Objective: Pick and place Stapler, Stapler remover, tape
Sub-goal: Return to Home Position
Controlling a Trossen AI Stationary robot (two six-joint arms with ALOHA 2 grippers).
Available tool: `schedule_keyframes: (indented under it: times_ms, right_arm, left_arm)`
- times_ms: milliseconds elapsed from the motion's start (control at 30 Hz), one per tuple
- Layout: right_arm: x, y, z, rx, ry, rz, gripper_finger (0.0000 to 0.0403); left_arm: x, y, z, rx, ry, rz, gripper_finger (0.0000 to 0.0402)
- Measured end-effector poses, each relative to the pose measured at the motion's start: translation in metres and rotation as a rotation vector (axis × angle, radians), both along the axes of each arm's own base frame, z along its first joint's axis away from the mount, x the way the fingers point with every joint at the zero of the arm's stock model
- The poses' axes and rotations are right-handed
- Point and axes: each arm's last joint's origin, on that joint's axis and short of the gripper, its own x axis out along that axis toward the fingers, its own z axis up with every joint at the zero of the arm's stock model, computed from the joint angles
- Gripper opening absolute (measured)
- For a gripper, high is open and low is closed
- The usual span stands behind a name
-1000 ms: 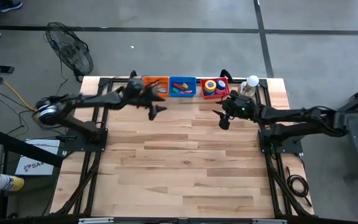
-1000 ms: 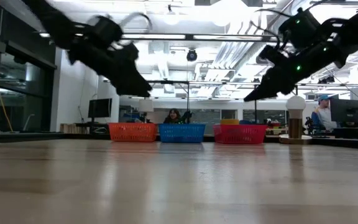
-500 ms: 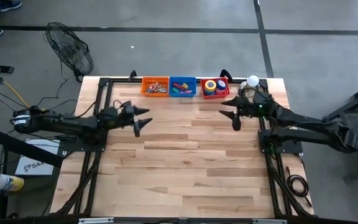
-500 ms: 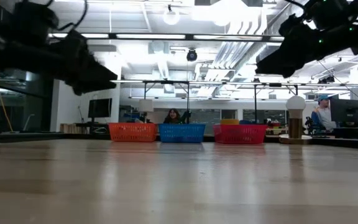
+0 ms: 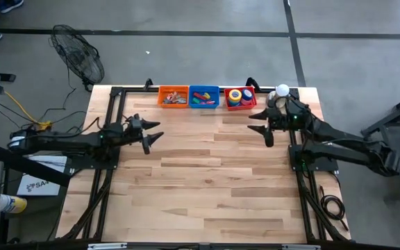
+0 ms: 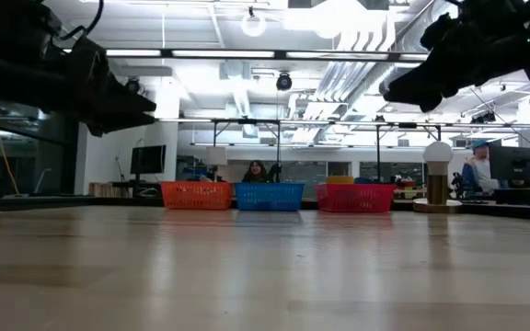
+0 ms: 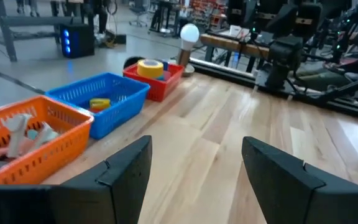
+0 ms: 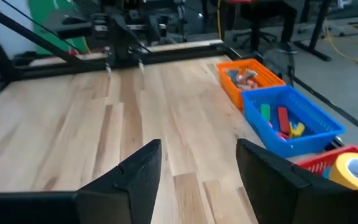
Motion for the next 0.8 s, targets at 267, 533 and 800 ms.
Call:
schedule_keyframes:
  times_ms: [267, 533, 800]
  right_arm:
    - [-0.015, 0.000, -0.019, 0.002, -0.170, -0.038, 0.0199]
    - [-0.028, 0.008, -0.041, -0.003, -0.379, -0.013, 0.0199]
    - [-0.027, 0.020, -0.036, -0.079, -0.414, 0.025, 0.0199]
  left_arm:
    - [-0.015, -0.001, 0.002, 0.010, 0.009, 0.041, 0.0246]
    - [-0.026, -0.003, 0.007, 0.024, -0.036, 0.058, 0.0246]
    - [-0.029, -0.003, 0.005, 0.014, -0.031, 0.072, 0.0246]
